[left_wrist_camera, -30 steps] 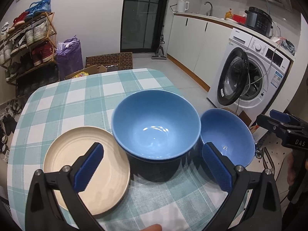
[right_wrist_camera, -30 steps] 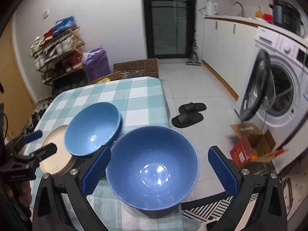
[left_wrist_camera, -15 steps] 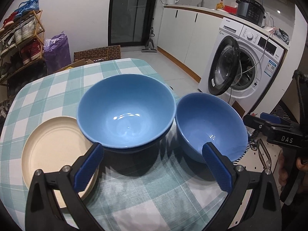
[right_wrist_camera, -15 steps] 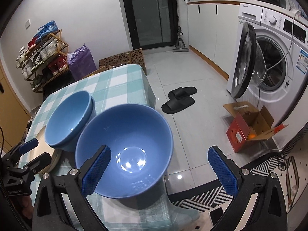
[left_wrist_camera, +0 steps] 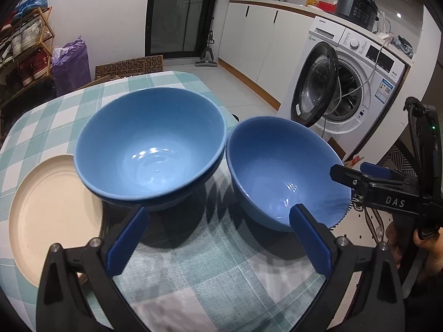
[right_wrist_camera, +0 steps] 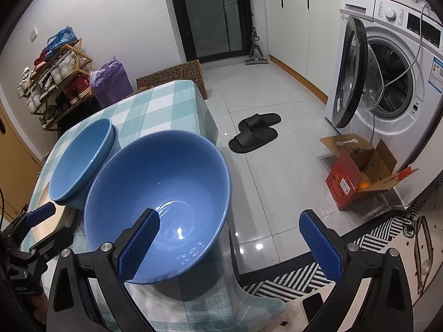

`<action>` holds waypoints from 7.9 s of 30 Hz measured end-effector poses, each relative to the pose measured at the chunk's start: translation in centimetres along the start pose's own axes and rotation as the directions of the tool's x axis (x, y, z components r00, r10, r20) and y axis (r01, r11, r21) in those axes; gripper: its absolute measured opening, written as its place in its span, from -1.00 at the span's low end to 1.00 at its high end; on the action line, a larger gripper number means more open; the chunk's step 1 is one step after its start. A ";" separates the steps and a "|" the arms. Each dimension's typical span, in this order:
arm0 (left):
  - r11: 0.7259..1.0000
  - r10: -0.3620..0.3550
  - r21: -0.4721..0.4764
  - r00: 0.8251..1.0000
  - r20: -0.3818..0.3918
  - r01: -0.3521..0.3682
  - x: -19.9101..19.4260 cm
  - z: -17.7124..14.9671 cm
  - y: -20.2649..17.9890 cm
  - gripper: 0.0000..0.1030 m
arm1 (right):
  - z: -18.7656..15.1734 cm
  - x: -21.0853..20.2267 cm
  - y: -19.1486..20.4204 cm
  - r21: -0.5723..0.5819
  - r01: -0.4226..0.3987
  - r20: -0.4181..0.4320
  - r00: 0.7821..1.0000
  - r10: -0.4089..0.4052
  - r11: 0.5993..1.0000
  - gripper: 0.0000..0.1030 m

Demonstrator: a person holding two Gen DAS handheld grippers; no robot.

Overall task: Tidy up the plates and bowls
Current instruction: 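Move both tools to the darker blue bowl rim and close them, then lift the darker blue bowl with both tools toward the stacked bowls, then carry the darker blue bowl over the stacked bowls with both tools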

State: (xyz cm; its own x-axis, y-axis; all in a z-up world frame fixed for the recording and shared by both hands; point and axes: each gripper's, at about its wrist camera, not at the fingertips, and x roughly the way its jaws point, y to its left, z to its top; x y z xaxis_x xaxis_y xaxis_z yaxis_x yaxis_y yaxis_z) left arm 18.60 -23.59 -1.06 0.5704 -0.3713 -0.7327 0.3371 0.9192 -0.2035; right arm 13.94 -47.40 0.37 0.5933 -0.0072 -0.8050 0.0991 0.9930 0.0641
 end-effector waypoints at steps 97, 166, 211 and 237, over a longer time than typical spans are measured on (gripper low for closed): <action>0.989 -0.126 0.071 0.992 -0.022 0.127 1.1 0.8 -3.4 -0.45 | 0.7 -1.3 -0.1 0.030 -0.044 0.073 0.996 0.042 0.999 -0.69; 0.997 0.038 -0.073 0.985 0.167 -0.026 -6.5 5.6 10.1 -0.45 | 8.7 -4.3 18.1 -0.190 -0.117 0.194 0.969 0.154 0.975 -0.69; 0.989 0.136 -0.068 0.989 0.060 -0.132 -0.4 4.4 12.7 -0.45 | 7.2 4.3 22.4 -0.263 -0.069 0.078 0.993 0.092 0.962 -0.67; 0.986 0.162 -0.043 0.986 0.045 -0.160 0.7 4.1 12.6 -0.45 | 6.2 5.5 23.2 -0.327 0.007 0.084 0.996 0.022 0.945 -0.60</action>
State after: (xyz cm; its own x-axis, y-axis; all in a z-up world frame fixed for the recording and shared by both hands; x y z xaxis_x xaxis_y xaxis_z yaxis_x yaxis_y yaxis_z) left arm 26.31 -12.78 -1.49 0.6505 -0.2227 -0.7261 0.2090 0.9716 -0.1108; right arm 24.45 -25.17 1.12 0.6606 0.0047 -0.7508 -0.1639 0.9768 -0.1381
